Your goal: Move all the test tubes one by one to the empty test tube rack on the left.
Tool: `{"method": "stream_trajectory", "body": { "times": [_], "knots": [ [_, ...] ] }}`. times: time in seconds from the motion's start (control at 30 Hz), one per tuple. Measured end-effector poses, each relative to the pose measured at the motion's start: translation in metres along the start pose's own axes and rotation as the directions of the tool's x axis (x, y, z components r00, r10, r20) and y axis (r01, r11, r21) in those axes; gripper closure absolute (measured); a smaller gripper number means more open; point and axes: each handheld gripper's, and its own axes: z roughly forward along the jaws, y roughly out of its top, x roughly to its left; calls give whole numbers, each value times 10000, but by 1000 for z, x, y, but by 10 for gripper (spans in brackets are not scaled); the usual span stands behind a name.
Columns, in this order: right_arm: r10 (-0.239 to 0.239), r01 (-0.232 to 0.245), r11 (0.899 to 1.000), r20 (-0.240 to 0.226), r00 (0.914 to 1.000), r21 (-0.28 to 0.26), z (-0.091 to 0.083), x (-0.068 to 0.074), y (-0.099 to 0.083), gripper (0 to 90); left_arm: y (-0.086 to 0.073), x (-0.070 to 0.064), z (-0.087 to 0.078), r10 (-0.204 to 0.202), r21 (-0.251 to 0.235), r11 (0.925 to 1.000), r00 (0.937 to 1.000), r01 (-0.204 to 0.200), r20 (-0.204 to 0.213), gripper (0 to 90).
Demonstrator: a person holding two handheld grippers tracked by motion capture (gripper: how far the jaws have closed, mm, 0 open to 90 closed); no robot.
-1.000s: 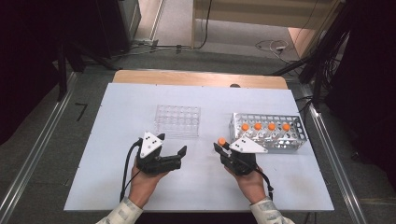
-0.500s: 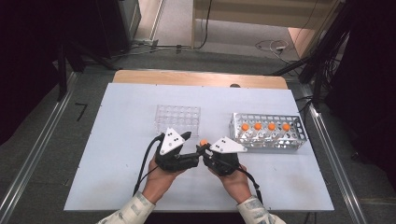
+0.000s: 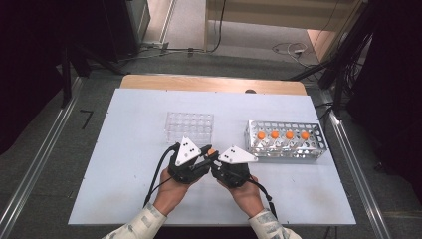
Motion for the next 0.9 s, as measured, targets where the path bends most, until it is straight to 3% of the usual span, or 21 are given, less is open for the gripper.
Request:
{"method": "stream_trajectory", "body": {
  "times": [0.27,0.4,0.57,0.7,0.9],
  "knots": [
    [87,-87,10000,-63,9999,23,-2,-2,0,710,1,1,1,-172,-99,9998,9998,172,52,692],
    [86,-84,9999,-380,9992,56,-3,-4,1,486,3,4,1,-381,-167,9991,9993,381,11,693],
    [89,-80,9997,-408,9991,233,-8,-6,-1,309,6,12,-2,-719,-282,9970,9974,719,12,693],
    [39,-32,9997,-322,9995,243,-18,-9,-5,272,18,24,-6,-1046,-565,9930,9944,1035,-177,694],
    [43,-39,9995,-116,9999,298,-40,-21,-21,272,39,38,-6,-1153,-785,9907,9920,1112,-505,694]
  ]
}}
